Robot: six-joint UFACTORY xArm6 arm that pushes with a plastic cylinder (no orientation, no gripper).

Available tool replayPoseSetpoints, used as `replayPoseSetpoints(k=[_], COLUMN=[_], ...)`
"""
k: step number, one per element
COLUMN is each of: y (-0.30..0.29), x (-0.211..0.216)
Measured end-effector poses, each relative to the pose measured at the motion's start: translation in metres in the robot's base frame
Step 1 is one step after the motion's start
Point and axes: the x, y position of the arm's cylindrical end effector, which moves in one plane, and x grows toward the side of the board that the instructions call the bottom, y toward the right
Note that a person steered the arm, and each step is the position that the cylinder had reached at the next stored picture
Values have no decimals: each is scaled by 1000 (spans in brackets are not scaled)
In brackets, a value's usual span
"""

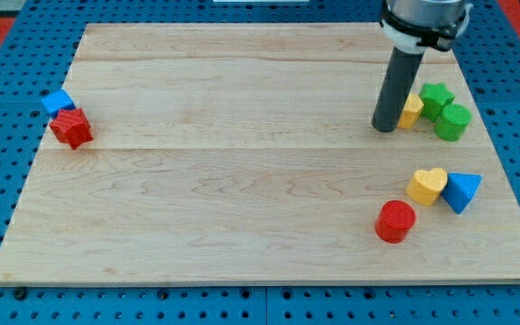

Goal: Point at the blue triangle

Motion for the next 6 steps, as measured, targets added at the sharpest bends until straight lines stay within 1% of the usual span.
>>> replayPoseSetpoints(k=[1,2,3,4,5,6], y=[7,7,7,7,29,80], x=[1,-16,-21,7,36,41])
